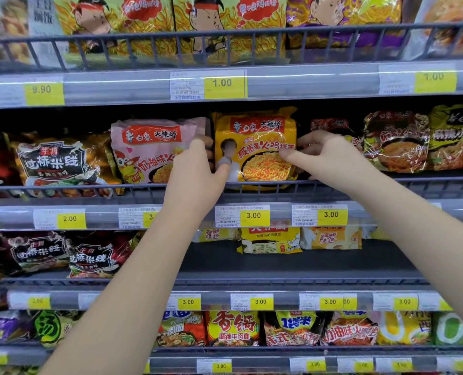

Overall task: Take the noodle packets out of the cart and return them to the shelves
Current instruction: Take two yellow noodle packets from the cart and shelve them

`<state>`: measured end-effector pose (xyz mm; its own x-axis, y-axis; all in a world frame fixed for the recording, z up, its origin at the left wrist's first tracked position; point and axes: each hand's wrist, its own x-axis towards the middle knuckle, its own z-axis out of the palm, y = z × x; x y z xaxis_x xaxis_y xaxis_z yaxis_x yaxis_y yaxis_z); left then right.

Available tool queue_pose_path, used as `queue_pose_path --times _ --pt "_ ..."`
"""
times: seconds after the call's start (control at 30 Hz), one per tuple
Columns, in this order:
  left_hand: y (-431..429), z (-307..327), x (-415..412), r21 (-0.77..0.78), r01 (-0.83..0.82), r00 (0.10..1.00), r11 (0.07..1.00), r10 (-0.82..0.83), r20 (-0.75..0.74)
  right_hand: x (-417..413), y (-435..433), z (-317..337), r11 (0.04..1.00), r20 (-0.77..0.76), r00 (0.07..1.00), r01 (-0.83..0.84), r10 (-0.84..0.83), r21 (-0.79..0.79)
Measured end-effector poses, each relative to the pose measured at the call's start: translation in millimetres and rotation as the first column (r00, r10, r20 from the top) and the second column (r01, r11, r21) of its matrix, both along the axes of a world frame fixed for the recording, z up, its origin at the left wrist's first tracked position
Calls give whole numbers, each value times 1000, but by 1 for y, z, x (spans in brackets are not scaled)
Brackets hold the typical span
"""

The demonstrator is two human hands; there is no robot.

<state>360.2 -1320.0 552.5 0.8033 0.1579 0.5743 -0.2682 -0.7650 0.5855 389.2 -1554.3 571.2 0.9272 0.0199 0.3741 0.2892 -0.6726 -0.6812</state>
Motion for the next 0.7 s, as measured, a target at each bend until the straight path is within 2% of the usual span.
queue_pose_path --times 0.13,0.33,0.5,0.7 --pt "0 -2 -3 32 -2 999 1000 1 40 -6 -6 1 1000 46 999 23 -22 -9" --pt "5 -4 -17 23 36 993 999 -39 115 -31 -1 -1 999 261 965 30 -40 42" --pt "11 2 -46 -34 78 981 996 -70 179 -51 25 2 984 263 958 -148 117 101" --pt "41 8 -89 -82 53 977 995 -35 209 -74 76 7 896 255 910 -384 327 223"
